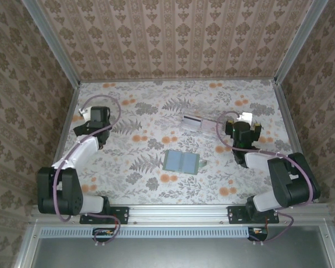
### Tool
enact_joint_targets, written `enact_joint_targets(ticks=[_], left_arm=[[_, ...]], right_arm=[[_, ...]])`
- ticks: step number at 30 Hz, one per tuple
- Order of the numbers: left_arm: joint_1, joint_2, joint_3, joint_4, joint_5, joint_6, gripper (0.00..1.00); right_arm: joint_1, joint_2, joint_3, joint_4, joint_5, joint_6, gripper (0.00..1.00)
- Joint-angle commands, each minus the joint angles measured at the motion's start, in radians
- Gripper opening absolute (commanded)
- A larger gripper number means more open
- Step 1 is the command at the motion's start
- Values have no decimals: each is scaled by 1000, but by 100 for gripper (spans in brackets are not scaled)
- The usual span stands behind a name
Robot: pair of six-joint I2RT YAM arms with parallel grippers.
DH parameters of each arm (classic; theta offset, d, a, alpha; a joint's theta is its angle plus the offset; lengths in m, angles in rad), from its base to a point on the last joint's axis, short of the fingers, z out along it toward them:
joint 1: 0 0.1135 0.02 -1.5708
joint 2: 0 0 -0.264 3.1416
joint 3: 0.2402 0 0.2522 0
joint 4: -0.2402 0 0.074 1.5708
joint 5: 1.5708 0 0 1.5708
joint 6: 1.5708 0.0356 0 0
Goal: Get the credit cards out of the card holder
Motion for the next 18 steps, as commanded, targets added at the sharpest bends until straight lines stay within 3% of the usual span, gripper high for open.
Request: enact_joint_targets(ticks=[1, 6, 9, 11, 14, 18], left_arm=[[53, 91, -50, 208, 43, 128, 100], [64, 180, -128, 489, 99, 263, 100], [56, 172, -180, 598, 154, 305, 100], [55, 149, -230, 671, 185, 320, 100], [30, 128, -321, 828, 227, 374, 100], [28, 125, -364, 906, 302, 406, 100]], right_arm=[[-39, 18, -14, 102, -116, -13, 100], [-76, 20, -59, 177, -253, -20, 100], [-93, 103, -109, 362, -319, -34, 100], [-99, 63, -99, 274, -347, -24, 100], [-102, 70, -99, 286, -352, -27, 100], [-110, 76, -71, 245, -354, -16, 100]])
